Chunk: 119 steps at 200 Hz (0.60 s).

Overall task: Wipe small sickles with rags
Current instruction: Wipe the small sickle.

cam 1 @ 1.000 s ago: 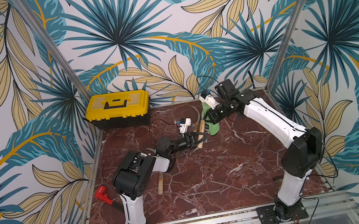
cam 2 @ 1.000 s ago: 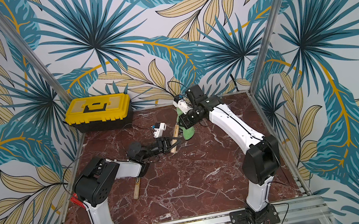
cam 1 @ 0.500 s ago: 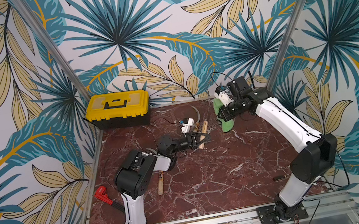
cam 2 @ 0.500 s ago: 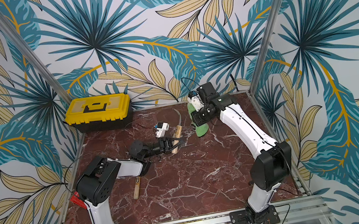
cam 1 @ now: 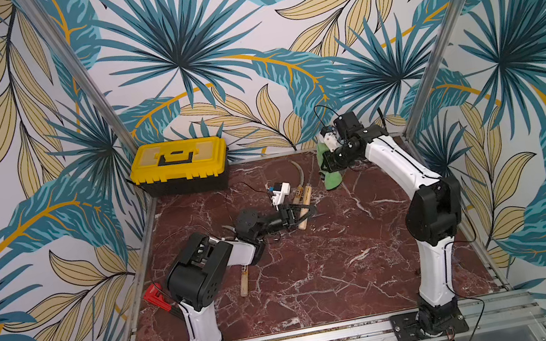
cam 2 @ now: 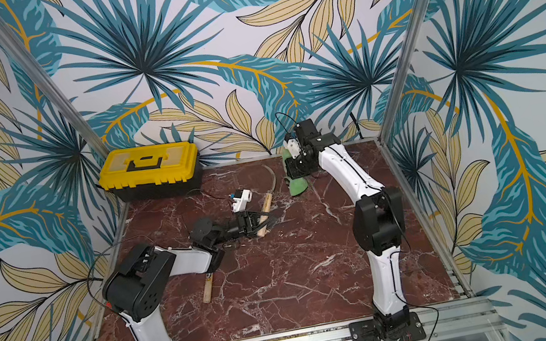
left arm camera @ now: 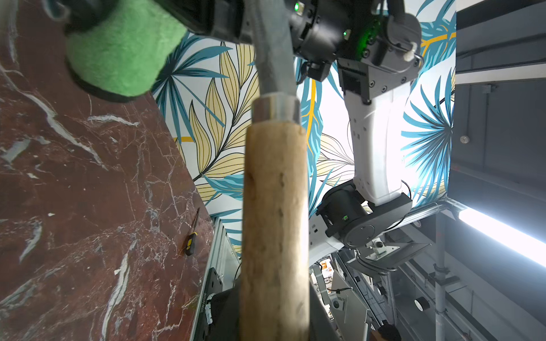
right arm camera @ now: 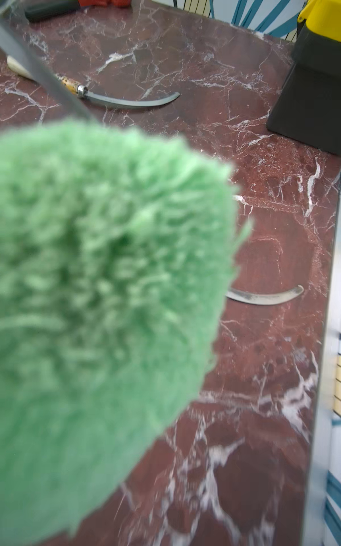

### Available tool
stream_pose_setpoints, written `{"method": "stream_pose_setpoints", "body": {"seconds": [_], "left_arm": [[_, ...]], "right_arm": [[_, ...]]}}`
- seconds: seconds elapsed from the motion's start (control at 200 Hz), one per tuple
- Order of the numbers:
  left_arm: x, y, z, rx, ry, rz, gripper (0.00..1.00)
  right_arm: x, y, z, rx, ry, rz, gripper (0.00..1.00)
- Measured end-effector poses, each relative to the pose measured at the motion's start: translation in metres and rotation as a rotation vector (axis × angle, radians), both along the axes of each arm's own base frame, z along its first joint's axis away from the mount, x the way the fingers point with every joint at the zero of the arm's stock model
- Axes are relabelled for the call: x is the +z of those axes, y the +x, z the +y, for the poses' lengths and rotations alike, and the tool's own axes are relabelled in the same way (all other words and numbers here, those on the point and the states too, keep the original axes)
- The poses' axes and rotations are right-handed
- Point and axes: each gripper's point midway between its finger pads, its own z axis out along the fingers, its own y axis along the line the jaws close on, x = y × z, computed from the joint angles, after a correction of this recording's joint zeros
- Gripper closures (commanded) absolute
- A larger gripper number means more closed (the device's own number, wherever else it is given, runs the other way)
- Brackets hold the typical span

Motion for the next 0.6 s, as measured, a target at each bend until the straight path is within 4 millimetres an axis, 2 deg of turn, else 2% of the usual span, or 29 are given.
{"method": "stream_pose_setpoints", "body": {"seconds": [0.12, 0.596], "left_arm": [[0.001, 0.000, 0.000, -0.001, -0.001, 0.004, 1.00], [0.001, -0.001, 0.000, 0.000, -0.002, 0.006, 1.00]], "right_arm": [[-0.010, 0.002, 0.007, 0.003, 0.057, 0.037, 0.98], [0.007, 0.000, 0.030, 0.085, 0.222, 0.035, 0.97]]}}
